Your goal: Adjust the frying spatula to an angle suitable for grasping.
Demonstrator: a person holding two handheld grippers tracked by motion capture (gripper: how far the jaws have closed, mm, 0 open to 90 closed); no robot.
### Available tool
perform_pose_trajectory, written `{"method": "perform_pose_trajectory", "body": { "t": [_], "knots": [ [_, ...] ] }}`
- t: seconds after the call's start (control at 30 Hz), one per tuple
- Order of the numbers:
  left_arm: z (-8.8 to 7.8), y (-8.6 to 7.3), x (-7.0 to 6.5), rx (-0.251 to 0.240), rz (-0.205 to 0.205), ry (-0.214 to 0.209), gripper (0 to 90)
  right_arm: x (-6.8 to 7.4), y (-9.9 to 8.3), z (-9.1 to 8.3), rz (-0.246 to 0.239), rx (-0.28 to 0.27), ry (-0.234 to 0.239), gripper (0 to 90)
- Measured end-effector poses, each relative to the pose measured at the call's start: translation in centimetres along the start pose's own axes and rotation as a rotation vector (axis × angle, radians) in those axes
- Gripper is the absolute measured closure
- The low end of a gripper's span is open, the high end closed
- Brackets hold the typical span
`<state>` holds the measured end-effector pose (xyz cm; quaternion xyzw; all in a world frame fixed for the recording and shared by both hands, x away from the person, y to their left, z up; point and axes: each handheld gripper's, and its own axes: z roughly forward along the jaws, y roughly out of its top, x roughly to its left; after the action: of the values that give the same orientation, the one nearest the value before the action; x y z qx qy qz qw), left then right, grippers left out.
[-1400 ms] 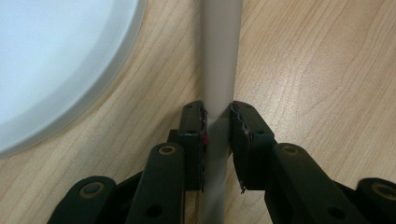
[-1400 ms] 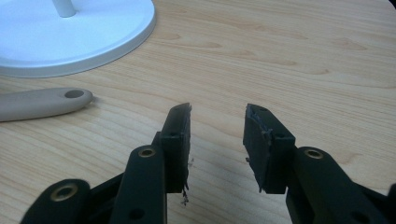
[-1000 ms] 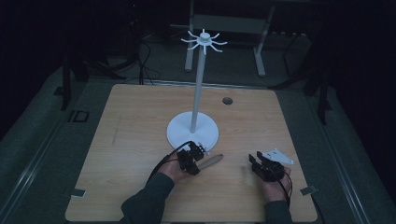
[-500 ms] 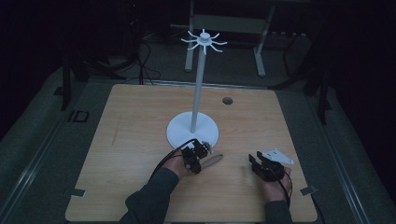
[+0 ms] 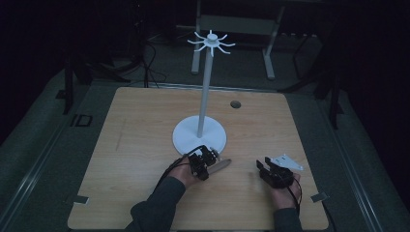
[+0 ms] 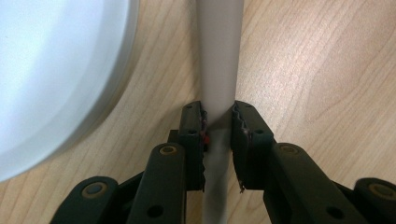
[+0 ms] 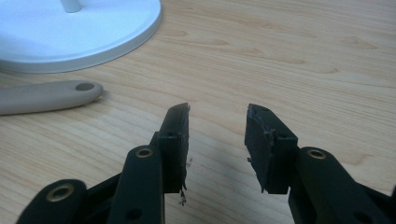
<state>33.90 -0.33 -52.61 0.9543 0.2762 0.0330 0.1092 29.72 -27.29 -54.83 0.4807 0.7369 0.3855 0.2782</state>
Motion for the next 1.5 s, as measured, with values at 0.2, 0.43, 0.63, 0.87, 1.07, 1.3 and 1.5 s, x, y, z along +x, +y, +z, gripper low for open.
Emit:
{"method": "perform_pose_trajectory", "body": {
  "t": [0.2,0.43,0.63,0.87,1.07,1.3,1.5],
  "knots": [
    [-1.1,-0.6,0.3,-0.074,-0.024,0.004,75.4,0.7,0.0,0.1,-0.031,-0.003,0.027,58.1],
    [-3.1,-1.5,0.1,-0.183,-0.046,0.034,75.4,1.4,0.1,0.3,-0.051,-0.001,0.037,58.0],
    [-4.4,-2.2,-0.3,-0.279,-0.064,0.059,75.4,1.9,0.1,0.3,-0.068,-0.007,0.047,58.1],
    [-6.3,-3.1,-0.5,-0.406,-0.108,0.097,75.4,2.3,0.1,0.5,-0.084,-0.008,0.055,57.9],
    [-7.6,-3.9,-0.6,-0.484,-0.117,0.119,75.3,2.3,0.1,0.4,-0.089,-0.013,0.053,57.9],
    [-8.6,-4.5,-1.0,-0.549,-0.136,0.148,75.3,2.3,0.1,0.4,-0.088,-0.015,0.052,57.7],
    [-9.2,-5.1,-1.1,-0.615,-0.165,0.164,75.4,2.3,0.1,0.4,-0.089,-0.021,0.054,57.7]
  ]
}}
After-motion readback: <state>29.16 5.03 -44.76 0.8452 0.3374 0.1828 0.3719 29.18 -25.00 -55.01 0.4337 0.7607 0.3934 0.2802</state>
